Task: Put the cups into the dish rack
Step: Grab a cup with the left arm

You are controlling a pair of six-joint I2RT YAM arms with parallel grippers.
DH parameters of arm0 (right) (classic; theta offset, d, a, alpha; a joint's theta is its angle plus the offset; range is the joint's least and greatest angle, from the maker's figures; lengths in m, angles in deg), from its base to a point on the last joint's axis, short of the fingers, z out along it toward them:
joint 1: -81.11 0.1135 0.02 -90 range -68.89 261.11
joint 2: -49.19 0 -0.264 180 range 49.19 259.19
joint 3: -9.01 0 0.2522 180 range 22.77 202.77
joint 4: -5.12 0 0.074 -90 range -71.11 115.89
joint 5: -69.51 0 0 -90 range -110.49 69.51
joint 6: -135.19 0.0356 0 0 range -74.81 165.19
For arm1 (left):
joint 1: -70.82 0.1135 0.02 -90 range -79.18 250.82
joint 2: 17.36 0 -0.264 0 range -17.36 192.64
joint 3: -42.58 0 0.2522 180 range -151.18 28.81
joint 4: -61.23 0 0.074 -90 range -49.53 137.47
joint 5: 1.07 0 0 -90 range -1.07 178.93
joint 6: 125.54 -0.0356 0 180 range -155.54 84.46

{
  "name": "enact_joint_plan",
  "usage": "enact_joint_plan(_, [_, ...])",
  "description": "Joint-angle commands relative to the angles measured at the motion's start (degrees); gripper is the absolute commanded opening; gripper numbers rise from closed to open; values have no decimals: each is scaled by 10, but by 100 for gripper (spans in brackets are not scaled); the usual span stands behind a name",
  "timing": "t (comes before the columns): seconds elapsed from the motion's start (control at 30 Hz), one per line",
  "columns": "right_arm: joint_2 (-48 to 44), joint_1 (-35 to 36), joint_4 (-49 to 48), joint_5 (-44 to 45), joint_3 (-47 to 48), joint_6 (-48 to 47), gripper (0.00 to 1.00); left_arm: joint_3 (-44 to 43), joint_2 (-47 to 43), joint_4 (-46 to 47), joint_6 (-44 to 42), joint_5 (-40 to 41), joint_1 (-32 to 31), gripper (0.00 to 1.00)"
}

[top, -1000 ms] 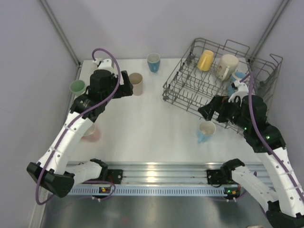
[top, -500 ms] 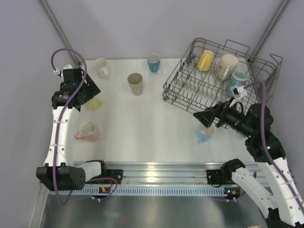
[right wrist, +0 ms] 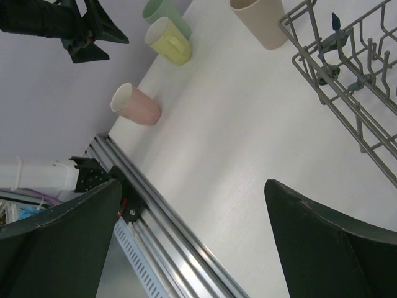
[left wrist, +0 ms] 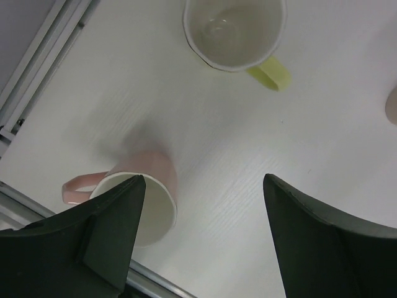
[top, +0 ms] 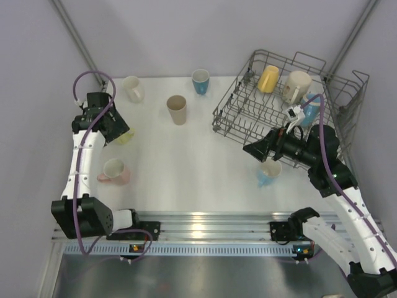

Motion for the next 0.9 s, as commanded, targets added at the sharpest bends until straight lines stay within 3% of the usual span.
enact_joint_plan(0.0, [-10,9,-62,-14,9,9,99,-29,29,24,75,2,44,82])
enact_joint_plan(0.17, [-8,9,-40,15,32,-8,99,-28,77,64,130,-37,86,77])
enact_joint_plan(0.37, [-1,10,-39,29,38,-7,99,-36,115,111,150,-54,89,76])
enact_joint_plan(0.67, [39,9,-21,46,72,-20,99,-23,160,137,161,17,98,76])
enact_joint_plan(0.87, [42,9,-19,53,69,-20,100,17,181,192,171,-2,109,74])
